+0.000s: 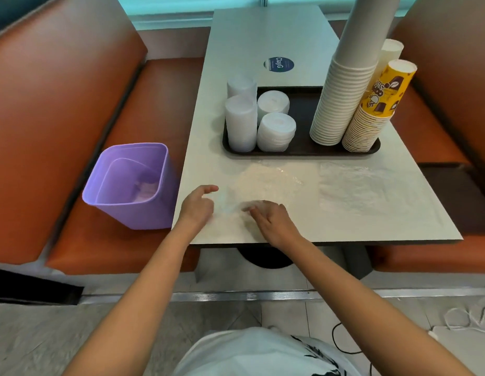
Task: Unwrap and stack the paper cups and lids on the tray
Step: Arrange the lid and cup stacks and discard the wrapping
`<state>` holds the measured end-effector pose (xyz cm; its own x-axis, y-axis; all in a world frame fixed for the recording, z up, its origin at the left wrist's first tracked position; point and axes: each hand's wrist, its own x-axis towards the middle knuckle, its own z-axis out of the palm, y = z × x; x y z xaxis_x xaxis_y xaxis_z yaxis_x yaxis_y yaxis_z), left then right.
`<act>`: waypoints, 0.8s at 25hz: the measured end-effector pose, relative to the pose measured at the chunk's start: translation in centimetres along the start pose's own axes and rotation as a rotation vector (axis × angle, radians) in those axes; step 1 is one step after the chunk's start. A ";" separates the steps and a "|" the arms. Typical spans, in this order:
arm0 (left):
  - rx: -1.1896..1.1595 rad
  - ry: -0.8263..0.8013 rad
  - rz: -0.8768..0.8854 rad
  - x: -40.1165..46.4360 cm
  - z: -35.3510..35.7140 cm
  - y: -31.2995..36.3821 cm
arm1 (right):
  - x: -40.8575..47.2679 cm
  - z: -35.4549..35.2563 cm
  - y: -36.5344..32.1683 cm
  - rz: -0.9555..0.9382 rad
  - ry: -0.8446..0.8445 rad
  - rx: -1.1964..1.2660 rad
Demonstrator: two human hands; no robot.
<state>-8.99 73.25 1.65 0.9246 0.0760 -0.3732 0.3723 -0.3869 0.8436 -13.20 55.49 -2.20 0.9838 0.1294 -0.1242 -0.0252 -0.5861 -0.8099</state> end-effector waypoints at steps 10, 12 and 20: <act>0.149 -0.272 0.535 1.9 -2.9 -4.0 | -0.2 -1.0 -2.6 0.181 -0.143 0.406; 0.144 -0.388 0.422 2.8 -3.3 -3.6 | -0.3 0.0 -2.6 0.211 -0.025 0.391; 0.226 -0.406 0.208 4.5 -3.2 -2.7 | 0.9 1.7 -3.0 0.365 0.533 0.346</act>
<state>-5.61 77.55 -1.10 0.8550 -0.3698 -0.3638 0.1154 -0.5482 0.8284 -12.56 58.77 -0.85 0.8527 -0.4842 -0.1961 -0.3355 -0.2198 -0.9161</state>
